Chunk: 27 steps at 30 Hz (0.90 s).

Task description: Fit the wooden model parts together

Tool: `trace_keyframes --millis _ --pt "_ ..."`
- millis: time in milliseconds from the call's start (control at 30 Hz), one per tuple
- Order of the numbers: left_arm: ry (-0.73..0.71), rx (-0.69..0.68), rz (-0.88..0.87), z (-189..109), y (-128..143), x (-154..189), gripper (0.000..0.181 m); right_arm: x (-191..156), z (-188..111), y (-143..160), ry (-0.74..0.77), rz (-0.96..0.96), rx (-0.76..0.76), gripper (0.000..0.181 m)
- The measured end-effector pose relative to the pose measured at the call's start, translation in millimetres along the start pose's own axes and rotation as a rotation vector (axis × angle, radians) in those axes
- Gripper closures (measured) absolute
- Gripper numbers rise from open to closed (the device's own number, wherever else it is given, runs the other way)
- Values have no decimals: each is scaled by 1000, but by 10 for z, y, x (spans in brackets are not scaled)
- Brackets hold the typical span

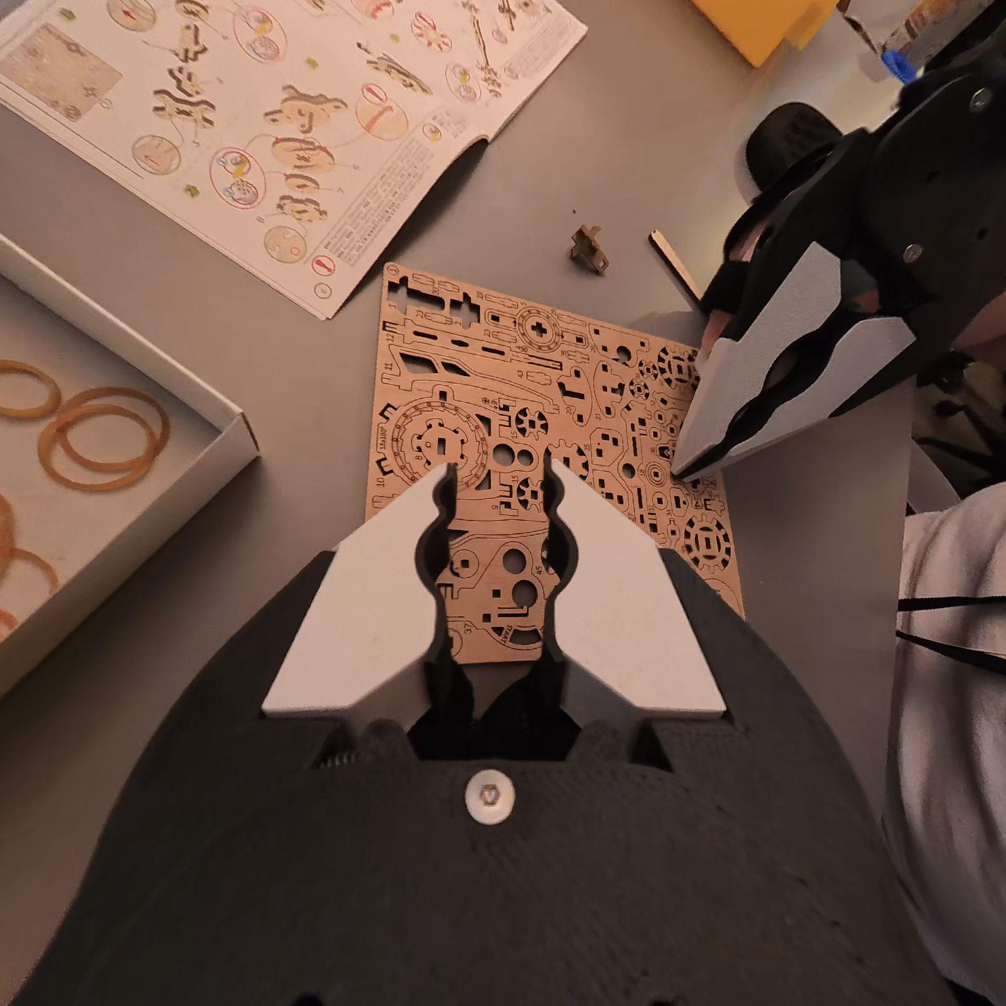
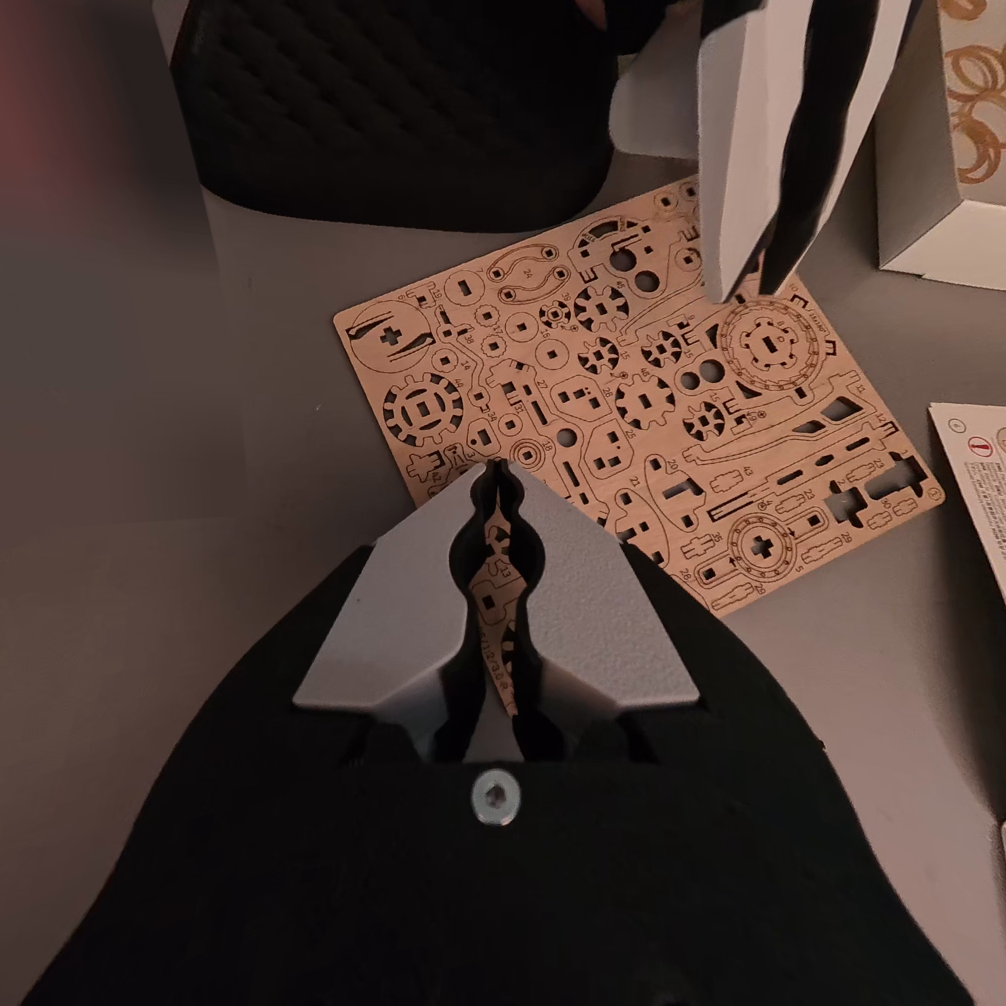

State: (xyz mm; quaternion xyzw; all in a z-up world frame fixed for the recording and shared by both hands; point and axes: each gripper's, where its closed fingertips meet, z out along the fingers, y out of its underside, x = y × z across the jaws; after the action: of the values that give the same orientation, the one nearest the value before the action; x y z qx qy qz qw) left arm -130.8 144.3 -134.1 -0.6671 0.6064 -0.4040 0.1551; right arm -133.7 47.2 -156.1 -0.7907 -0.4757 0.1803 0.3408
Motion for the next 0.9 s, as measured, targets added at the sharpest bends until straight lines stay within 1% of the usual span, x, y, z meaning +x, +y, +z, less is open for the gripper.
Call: trace_keyframes --millis 167,267,367,433,533,600,700,767,900 --pt "-29 39 -24 -107 -9 -52 136 -55 -17 -1 -52 -2 27 179" --pt "-40 42 -38 -180 -28 -91 125 -58 -62 24 -30 -32 14 161" --pt "-40 -10 -59 -197 19 -115 120 -93 -108 67 -35 -59 4 153" --pt "-29 -54 -85 -169 69 -110 119 -97 -114 81 -37 -60 8 153" --pt "-34 -41 -128 -156 52 -112 120 -101 -125 90 -45 -56 6 153" --pt "-62 -47 -162 -186 65 -156 118 -93 -147 97 -36 -62 2 151" --pt "-133 -90 -206 -238 142 -270 117 -100 -165 117 -36 -61 -5 146" --pt "-134 -100 -241 -252 162 -278 117 -129 -163 124 -53 -53 -5 142" --pt "-123 -120 -297 -270 194 -295 117 -133 -142 148 -42 -72 -16 142"
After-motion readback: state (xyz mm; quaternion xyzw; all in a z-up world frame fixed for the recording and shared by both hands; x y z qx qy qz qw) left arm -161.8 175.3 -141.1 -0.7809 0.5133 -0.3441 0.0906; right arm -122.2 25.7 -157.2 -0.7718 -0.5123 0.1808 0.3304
